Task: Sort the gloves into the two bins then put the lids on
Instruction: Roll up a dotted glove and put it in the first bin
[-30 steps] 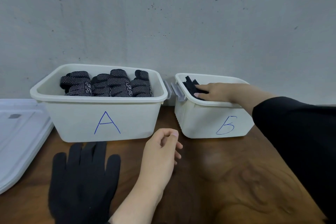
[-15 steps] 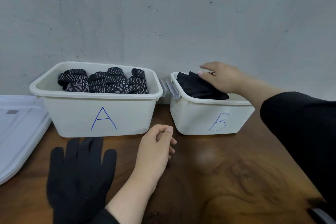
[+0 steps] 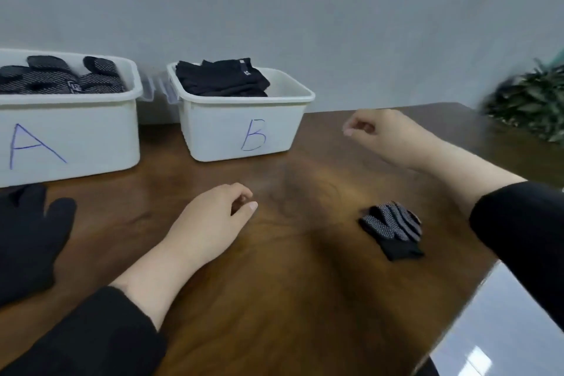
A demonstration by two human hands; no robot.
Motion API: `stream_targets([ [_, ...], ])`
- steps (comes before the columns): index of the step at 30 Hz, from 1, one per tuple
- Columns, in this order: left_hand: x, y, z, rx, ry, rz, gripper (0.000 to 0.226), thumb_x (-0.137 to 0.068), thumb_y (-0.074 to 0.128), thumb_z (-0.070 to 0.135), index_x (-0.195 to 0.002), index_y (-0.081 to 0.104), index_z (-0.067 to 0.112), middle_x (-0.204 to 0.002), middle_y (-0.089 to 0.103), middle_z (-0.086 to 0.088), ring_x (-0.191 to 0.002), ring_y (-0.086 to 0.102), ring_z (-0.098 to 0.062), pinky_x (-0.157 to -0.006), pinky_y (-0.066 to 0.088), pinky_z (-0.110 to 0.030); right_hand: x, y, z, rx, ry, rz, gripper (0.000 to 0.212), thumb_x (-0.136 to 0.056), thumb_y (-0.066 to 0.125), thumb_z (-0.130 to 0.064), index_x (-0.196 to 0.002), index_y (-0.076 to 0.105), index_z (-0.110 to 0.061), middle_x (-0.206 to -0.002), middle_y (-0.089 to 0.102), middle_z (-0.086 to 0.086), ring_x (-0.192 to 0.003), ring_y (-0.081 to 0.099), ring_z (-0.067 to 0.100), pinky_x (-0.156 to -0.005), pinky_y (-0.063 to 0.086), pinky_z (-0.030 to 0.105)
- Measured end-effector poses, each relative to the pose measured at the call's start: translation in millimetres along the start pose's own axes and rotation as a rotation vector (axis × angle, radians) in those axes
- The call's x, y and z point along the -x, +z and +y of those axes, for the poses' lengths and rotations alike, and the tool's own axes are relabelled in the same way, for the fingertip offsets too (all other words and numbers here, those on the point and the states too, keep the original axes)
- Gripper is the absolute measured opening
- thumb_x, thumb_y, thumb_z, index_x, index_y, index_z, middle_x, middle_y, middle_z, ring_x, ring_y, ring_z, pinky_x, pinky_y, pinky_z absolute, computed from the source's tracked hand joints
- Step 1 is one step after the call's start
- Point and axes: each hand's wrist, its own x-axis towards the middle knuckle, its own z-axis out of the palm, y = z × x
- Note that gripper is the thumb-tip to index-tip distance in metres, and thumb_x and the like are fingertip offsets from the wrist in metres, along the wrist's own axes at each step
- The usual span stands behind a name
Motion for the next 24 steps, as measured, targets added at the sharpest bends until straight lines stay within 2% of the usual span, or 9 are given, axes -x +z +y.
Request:
stream_targets([
  [2,5,15,12,-0.038,0.046,-0.059,0.031,-0.098,0.049,0.050,-0.123,0.059,0.037,-0.113,0.058,0.021,-0.104,0.055,-0.006,-0.091,0.047,-0.029,29,14,27,0.092,0.086,-0.217,0.032,-0.095,0.059,-0.053,-0.119,0.065,-0.032,-0.108,0.067,-0.010,-0.105,0.063,0.015,-0.087,0.046,0.030],
  [4,8,24,18,-0.050,0.055,-0.084,0.032,-0.097,0.047,0.053,-0.124,0.058,0.039,-0.115,0.056,0.025,-0.107,0.055,-0.007,-0.091,0.047,-0.031,54,29,47,0.112,0.173,-0.422,0.059,-0.089,0.060,-0.064,-0.139,0.053,-0.033,-0.131,0.063,-0.008,-0.122,0.059,0.017,-0.104,0.045,0.036],
  [6,11,28,21,-0.050,0.057,-0.088,0.033,-0.097,0.047,0.054,-0.125,0.057,0.040,-0.117,0.055,0.027,-0.110,0.054,-0.007,-0.092,0.047,-0.031,74,45,55,0.115,0.239,-0.520,0.070,-0.091,0.060,-0.064,-0.150,0.042,-0.031,-0.146,0.052,-0.007,-0.131,0.053,0.020,-0.110,0.042,0.039],
  [8,13,27,22,-0.041,0.054,-0.083,0.033,-0.098,0.047,0.053,-0.126,0.057,0.039,-0.120,0.054,0.026,-0.112,0.054,-0.005,-0.093,0.046,-0.029,87,62,56,0.129,0.229,-0.445,0.056,-0.098,0.057,-0.052,-0.147,0.048,-0.028,-0.151,0.048,-0.006,-0.134,0.050,0.021,-0.111,0.040,0.036],
  [10,17,25,23,-0.025,0.053,-0.070,0.033,-0.098,0.047,0.050,-0.127,0.057,0.037,-0.123,0.054,0.025,-0.114,0.052,-0.003,-0.094,0.043,-0.025,95,75,49,0.109,0.176,-0.253,0.037,-0.101,0.057,-0.038,-0.136,0.060,-0.026,-0.142,0.058,-0.005,-0.128,0.056,0.020,-0.105,0.043,0.030],
  [13,27,19,24,0.029,0.043,-0.021,0.029,-0.099,0.048,0.047,-0.124,0.059,0.036,-0.123,0.056,0.024,-0.115,0.052,-0.001,-0.093,0.040,-0.022,99,91,17,-0.014,0.102,-0.096,0.029,-0.102,0.058,-0.029,-0.129,0.066,-0.024,-0.133,0.064,-0.009,-0.124,0.058,0.014,-0.101,0.044,0.023],
  [18,50,-4,14,0.078,0.010,0.205,0.020,-0.101,0.048,0.039,-0.112,0.064,0.033,-0.103,0.062,0.020,-0.094,0.055,0.001,-0.085,0.045,-0.019,84,118,-70,-0.231,-0.060,-0.034,0.028,-0.102,0.057,-0.029,-0.128,0.066,-0.026,-0.125,0.065,-0.016,-0.115,0.059,0.005,-0.096,0.043,0.018],
  [21,70,-26,-5,0.022,0.018,0.317,0.022,-0.102,0.048,0.035,-0.110,0.067,0.029,-0.103,0.064,0.019,-0.095,0.054,0.003,-0.086,0.041,-0.011,62,133,-125,-0.301,-0.158,-0.082,0.033,-0.101,0.059,-0.032,-0.133,0.063,-0.028,-0.130,0.062,-0.016,-0.120,0.057,0.006,-0.097,0.039,0.016],
  [24,90,-51,-30,-0.028,-0.027,0.379,0.020,-0.101,0.050,0.032,-0.107,0.069,0.026,-0.101,0.065,0.016,-0.098,0.055,-0.002,-0.088,0.045,-0.022,38,134,-168,-0.399,-0.208,-0.188,0.051,-0.097,0.062,-0.042,-0.146,0.049,-0.034,-0.146,0.051,-0.016,-0.135,0.046,0.006,-0.104,0.030,0.016],
])
